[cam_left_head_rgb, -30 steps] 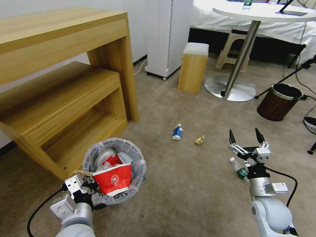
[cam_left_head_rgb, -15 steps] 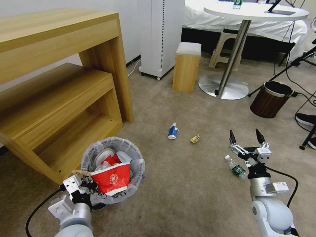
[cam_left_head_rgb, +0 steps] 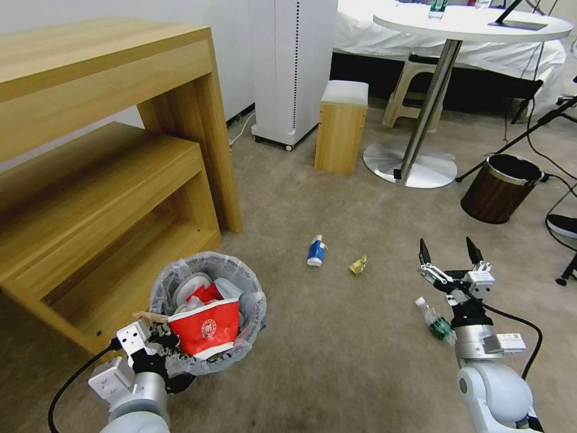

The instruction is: Pick up the trash bin and place the garbage on the floor into it.

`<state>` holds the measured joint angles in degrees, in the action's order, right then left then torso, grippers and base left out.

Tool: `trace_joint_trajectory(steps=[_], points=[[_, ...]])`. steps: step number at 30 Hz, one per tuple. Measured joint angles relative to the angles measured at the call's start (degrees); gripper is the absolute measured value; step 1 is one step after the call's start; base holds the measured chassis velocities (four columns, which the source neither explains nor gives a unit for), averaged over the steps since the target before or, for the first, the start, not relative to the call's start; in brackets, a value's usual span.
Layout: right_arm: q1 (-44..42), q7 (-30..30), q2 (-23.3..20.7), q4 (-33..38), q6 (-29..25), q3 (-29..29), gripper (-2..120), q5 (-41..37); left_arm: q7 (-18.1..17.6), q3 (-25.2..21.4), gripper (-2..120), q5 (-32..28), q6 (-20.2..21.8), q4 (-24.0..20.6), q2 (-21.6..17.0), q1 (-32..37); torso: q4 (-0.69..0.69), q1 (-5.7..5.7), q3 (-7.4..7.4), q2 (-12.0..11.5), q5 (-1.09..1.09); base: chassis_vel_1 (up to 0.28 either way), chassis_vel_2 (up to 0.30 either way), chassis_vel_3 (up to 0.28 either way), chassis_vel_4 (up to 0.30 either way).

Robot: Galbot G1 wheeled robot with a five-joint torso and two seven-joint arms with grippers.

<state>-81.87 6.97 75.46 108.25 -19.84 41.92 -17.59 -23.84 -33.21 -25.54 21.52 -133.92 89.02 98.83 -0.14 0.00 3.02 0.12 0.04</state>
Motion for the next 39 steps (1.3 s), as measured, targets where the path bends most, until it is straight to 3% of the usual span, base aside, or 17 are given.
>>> trace_joint_trajectory(steps=[10, 14, 18, 21, 22, 24, 26, 28, 29, 30, 32, 33, 36, 37, 39], points=[[-0.6, -1.73, -0.89, 1.0, 2.31, -1.69, 100, 1.3, 0.14, -0.04, 1, 0.0, -0.23, -0.04, 0.0, 0.38, 0.0, 0.0, -0.01, -0.01, 0.01, -0.118, 0.118, 0.112, -0.111], [-1.25, -2.21, -2.54, 1.42, 6.57, -2.23, 100, 1.63, 0.2, -0.22, 1, -0.1, -0.24, -0.27, -0.11, 0.59, 0.0, 0.0, -0.02, -0.01, 0.01, 0.032, -0.039, -0.035, 0.032], [-2.81, -4.8, -6.98, 2.55, 12.71, -3.49, 100, 1.51, 0.24, -0.34, 1, -0.12, -0.23, -0.51, -0.22, 0.72, 0.0, 0.0, -0.02, -0.01, 0.03, 0.0, 0.0, 0.0, 0.0], [-6.15, -9.64, -16.38, 5.23, 22.83, -5.07, 100, 0.06, 0.27, -0.38, 1, -0.12, -0.24, -0.87, -0.29, 0.86, 0.01, 0.0, -0.01, -0.01, -0.01, 0.0, 0.0, 0.0, 0.0], [-6.15, -9.64, -16.38, 5.23, 22.83, -5.07, 100, 0.06, 0.27, -0.38, 1, -0.12, -0.24, -0.87, -0.29, 0.86, 0.01, 0.0, -0.01, -0.01, -0.01, 0.0, 0.0, 0.0, 0.0], [-8.68, -11.99, -21.4, 6.57, 30.82, -5.87, 100, -3.05, 0.27, -0.32, 1, -0.12, -0.24, -1.1, -0.24, 0.89, 0.0, 0.0, -0.01, 0.0, 0.01, 0.0, 0.0, 0.0, 0.0], [-8.83, -12.29, -21.71, 6.63, 31.54, -5.96, 100, -3.48, 0.27, -0.31, 1, -0.12, -0.24, -1.11, -0.23, 0.89, 0.0, 0.0, -0.01, 0.0, 0.01, 0.0, 0.0, 0.0, 0.0], [-9.06, -17.11, -24.9, 6.8, 46.15, -7.44, 100, -12.35, 0.28, -0.23, 1, -0.25, -0.25, -1.21, -0.19, 0.91, 0.0, 0.0, -0.01, 0.0, 0.02, 0.0, 0.0, 0.0, 0.0], [-9.06, -17.11, -24.9, 6.8, 46.15, -7.44, 100, -12.35, 0.28, -0.23, 1, -0.25, -0.25, -1.21, -0.19, 0.91, 0.0, 0.0, -0.01, 0.0, 0.02, 0.0, 0.0, 0.0, 0.0], [-7.9, -17.76, -25.34, 6.03, 53.11, -7.79, 100, -15.39, 0.28, -0.39, 1, -0.43, -0.35, -1.23, -0.23, 0.96, 0.0, 0.0, -0.01, 0.0, 0.0, 0.0, 0.0, 0.0, 0.0], [-5.26, -15.22, -25.41, 3.0, 60.87, -8.5, 100, -16.62, 0.28, -0.7, 1, -0.79, -0.41, -1.28, -0.34, 1.06, 0.01, 0.0, -0.01, 0.0, 0.03, 0.0, 0.0, 0.0, 0.0], [-5.26, -15.22, -25.41, 3.0, 60.87, -8.5, 100, -16.62, 0.28, -0.7, 1, -0.79, -0.41, -1.28, -0.34, 1.06, 0.01, 0.0, -0.01, 0.0, 0.03, 0.0, 0.0, 0.0, 0.0], [-2.75, -5.83, -25.15, -1.73, 63.27, -9.5, 100, -11.36, 0.28, -1.23, 1, -1.27, -0.44, -1.55, -0.5, 1.1, 0.02, 0.0, -0.01, 0.0, 0.01, 0.0, 0.0, 0.0, 0.0], [-2.75, -5.83, -25.15, -1.73, 63.27, -9.5, 100, -11.36, 0.28, -1.23, 1, -1.27, -0.44, -1.55, -0.5, 1.1, 0.02, 0.0, -0.01, 0.0, 0.01, 0.0, 0.0, 0.0, 0.0], [-1.54, 0.14, -25.1, -5.24, 63.33, -10.53, 100, -4.81, 0.25, -1.82, 1, -1.64, -0.44, -1.67, -0.68, 1.08, 0.01, 0.0, 0.0, 0.0, 0.02, 0.0, 0.0, 0.0, 0.0]])
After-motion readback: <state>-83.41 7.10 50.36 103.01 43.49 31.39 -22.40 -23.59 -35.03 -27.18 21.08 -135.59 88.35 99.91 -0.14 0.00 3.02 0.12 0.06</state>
